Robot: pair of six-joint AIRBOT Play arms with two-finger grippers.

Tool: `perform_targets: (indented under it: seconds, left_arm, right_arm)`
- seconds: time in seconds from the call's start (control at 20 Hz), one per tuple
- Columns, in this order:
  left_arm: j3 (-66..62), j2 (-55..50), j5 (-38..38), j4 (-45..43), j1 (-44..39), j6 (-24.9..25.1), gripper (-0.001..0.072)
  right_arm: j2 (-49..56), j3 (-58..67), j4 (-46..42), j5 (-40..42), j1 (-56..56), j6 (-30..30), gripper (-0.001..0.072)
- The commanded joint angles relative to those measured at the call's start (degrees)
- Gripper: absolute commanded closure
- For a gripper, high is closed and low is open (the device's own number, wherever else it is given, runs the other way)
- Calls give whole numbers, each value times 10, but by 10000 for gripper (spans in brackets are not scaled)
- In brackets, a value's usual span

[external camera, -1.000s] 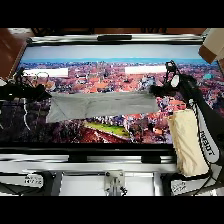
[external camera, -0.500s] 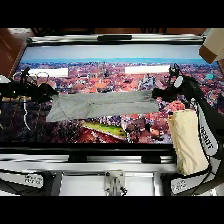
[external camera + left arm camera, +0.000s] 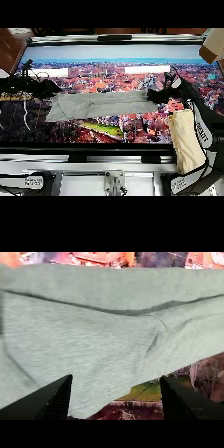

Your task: Fold the shirts.

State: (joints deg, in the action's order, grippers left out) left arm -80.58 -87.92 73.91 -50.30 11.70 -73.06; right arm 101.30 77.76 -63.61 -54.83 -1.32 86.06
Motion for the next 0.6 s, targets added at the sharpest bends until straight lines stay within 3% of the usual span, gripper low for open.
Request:
perform_targets:
  seconds: [0.0, 0.05, 0.1, 0.15, 0.2, 0.45, 0.55]
  left_arm:
    - [-1, 7, -14, 0, -47, 2, 69]
    - [0, 7, -29, 0, -67, 1, 110]
    - [0, 6, -43, 0, -88, 1, 214]
    - [1, 5, -57, 0, -112, 1, 400]
    - [4, 2, -76, 1, -142, -1, 651]
    - [17, -52, -150, 12, -301, -54, 665]
    - [16, -78, -212, 60, -353, -75, 665]
  right_arm:
    - [0, 8, 57, -46, 4, -44, 581]
    - [-9, 17, 61, -70, 4, -54, 643]
    - [-26, 25, 62, -89, 3, -62, 643]
    - [-49, 30, 61, -100, 3, -74, 643]
    - [-80, 31, 61, -107, 3, -77, 643]
    - [-240, 31, 67, -189, 5, -41, 644]
    - [-301, 31, 68, -239, 5, -11, 644]
